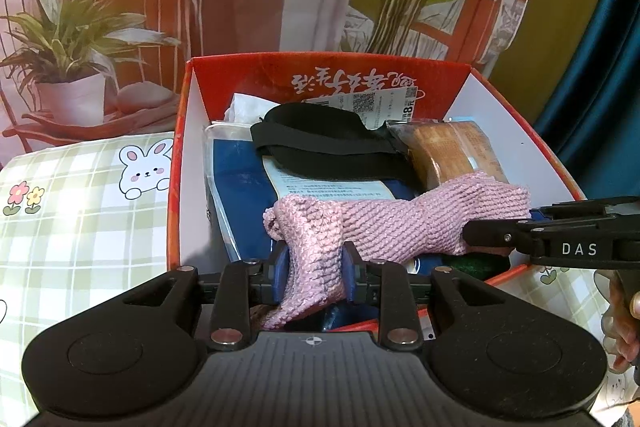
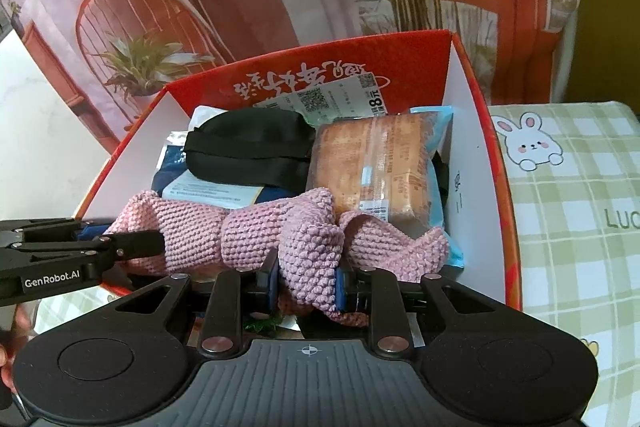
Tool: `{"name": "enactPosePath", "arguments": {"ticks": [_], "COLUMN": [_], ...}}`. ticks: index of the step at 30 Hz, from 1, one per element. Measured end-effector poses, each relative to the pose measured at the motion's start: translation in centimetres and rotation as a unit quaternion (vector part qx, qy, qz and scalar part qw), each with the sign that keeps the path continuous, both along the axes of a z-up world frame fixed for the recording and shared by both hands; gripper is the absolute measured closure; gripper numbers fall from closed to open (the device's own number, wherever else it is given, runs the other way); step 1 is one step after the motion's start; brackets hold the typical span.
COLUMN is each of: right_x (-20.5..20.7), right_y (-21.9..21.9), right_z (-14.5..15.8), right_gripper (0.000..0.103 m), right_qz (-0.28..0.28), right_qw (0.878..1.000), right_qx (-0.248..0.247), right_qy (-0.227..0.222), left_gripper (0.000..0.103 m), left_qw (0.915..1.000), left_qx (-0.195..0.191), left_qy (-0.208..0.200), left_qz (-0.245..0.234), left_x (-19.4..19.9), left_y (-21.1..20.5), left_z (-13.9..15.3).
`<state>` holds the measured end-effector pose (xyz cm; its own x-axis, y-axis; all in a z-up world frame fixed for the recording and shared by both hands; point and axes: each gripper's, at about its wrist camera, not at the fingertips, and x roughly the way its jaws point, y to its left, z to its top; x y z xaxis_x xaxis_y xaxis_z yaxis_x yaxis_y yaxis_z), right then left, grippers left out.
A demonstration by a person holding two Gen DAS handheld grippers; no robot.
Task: Organize soft objects
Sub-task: 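Lower the pink cloth into the red box with both grippers, then open both grippers and pull them up away from the box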
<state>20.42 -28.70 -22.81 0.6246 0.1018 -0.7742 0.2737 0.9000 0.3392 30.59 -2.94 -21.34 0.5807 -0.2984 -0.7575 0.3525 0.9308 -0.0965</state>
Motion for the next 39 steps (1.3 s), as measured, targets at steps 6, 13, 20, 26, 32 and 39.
{"name": "enactPosePath", "arguments": {"ticks": [6,13,20,26,32,39], "right_x": [-0.7,-2.2,-4.2,-6.5,-9.5,-13.7], "right_y": [-0.2,0.1,0.9,1.7,3.1,5.8], "right_z": [0.7,2.3,5.1,8.0,11.2,15.3], "right_gripper": [0.076,0.069,0.039,0.008,0.0,0.0], "right_qz": [-0.005,0.003,-0.003,-0.012,-0.037,-0.06], "right_qw": [1.0,0.999,0.996,0.989,0.98,0.967], "right_qx": [-0.01,-0.041,-0.075,-0.101,-0.129,-0.166], "right_qy": [0.005,-0.013,-0.054,-0.106,-0.145,-0.184], "left_gripper": [0.07,0.053,0.013,0.001,0.0,0.0], "left_qw": [0.9999,0.9989,0.9948,0.9859,0.9748,0.9512], "left_qx": [0.01,0.023,0.033,0.043,0.037,0.072], "left_qy": [-0.011,-0.038,-0.087,-0.144,-0.198,-0.276], "left_qz": [0.0,0.01,0.042,0.073,0.095,0.118], "left_x": [-0.9,-2.4,-4.8,-8.2,-13.0,-19.7], "left_y": [-0.2,-0.2,0.2,0.8,1.7,1.4], "left_z": [0.7,2.2,4.7,8.1,11.9,15.7]}}
